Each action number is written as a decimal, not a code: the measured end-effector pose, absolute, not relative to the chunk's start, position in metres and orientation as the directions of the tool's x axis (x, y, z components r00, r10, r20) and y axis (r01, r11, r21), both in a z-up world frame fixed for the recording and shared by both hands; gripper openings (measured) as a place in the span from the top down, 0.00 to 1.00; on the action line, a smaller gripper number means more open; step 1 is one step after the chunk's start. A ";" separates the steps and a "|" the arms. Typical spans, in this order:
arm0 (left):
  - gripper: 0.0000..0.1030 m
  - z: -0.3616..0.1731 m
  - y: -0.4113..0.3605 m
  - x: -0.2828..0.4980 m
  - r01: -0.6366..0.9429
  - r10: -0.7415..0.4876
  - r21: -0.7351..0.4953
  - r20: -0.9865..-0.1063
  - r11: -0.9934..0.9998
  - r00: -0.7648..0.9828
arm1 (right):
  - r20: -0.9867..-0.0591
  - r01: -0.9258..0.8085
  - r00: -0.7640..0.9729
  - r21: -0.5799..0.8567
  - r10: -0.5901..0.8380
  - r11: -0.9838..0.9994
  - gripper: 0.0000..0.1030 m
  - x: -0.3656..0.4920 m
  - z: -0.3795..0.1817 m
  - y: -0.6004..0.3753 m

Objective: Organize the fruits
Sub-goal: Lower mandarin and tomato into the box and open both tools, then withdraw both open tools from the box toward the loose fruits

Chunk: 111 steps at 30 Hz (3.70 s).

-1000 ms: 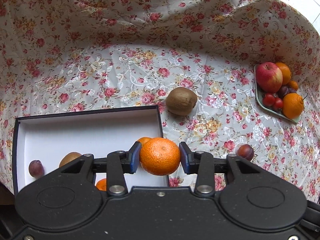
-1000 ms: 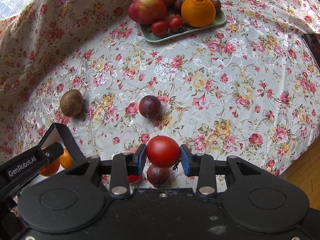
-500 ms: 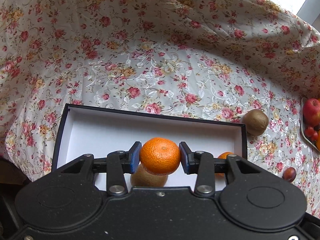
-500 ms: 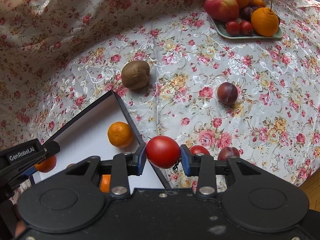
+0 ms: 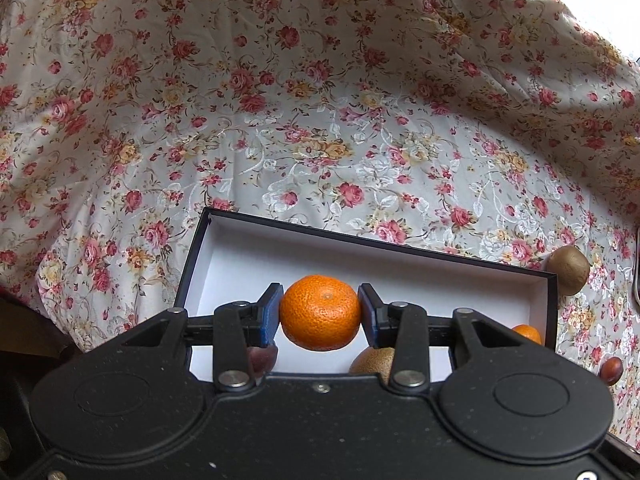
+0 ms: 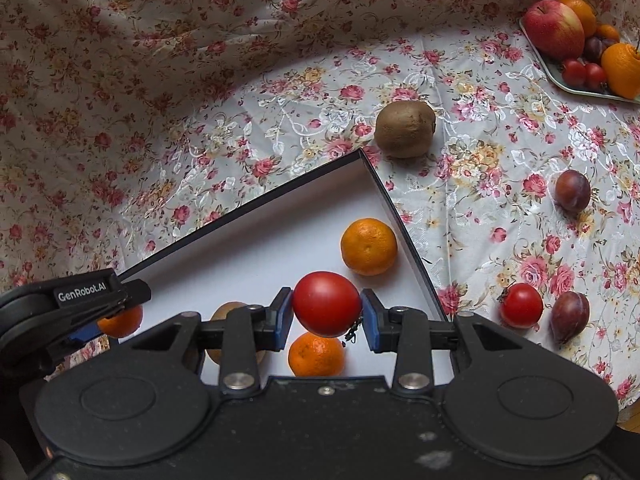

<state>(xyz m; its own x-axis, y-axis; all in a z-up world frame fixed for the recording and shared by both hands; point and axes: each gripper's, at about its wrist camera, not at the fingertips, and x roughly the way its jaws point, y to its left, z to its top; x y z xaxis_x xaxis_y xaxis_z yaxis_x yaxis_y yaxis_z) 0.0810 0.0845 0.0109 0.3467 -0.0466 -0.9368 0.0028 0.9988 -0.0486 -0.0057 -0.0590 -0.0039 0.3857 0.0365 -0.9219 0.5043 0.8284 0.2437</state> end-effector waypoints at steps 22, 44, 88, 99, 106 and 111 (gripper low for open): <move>0.53 0.002 0.099 0.084 -0.015 -0.066 -0.075 -0.943 0.997 0.326 | -0.921 0.417 0.389 0.206 0.031 0.885 0.63 0.012 -0.013 -0.025; 0.52 0.006 0.099 0.085 -0.003 -0.118 -0.127 -0.930 0.992 0.348 | -0.911 0.410 0.409 0.239 0.057 0.880 0.62 0.019 -0.004 -0.026; 0.51 0.019 0.080 0.081 0.034 -0.108 -0.103 -0.916 0.994 0.385 | -0.928 0.358 0.372 0.120 -0.023 0.926 0.66 0.021 0.002 -0.025; 0.51 0.029 0.044 0.073 0.095 -0.116 -0.084 -0.906 0.992 0.408 | -0.952 0.314 0.304 0.139 0.039 0.939 0.78 0.014 0.001 -0.041; 0.51 0.035 0.010 0.066 0.148 -0.134 -0.079 -0.899 0.986 0.416 | -0.954 0.355 0.298 0.146 0.037 0.923 0.81 0.003 0.008 -0.064; 0.51 0.037 -0.016 0.059 0.184 -0.137 -0.063 -0.897 0.981 0.421 | -0.936 0.412 0.352 0.130 -0.026 0.902 0.81 -0.013 0.021 -0.089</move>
<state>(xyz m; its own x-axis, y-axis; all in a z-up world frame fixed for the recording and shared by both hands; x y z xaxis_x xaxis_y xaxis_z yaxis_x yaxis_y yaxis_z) 0.0590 -0.0163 0.0372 0.4207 -0.1368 -0.8968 0.1845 0.9808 -0.0631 -0.0133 -0.0892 0.0209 0.3521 -0.0259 -0.9356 0.4117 0.9020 0.1299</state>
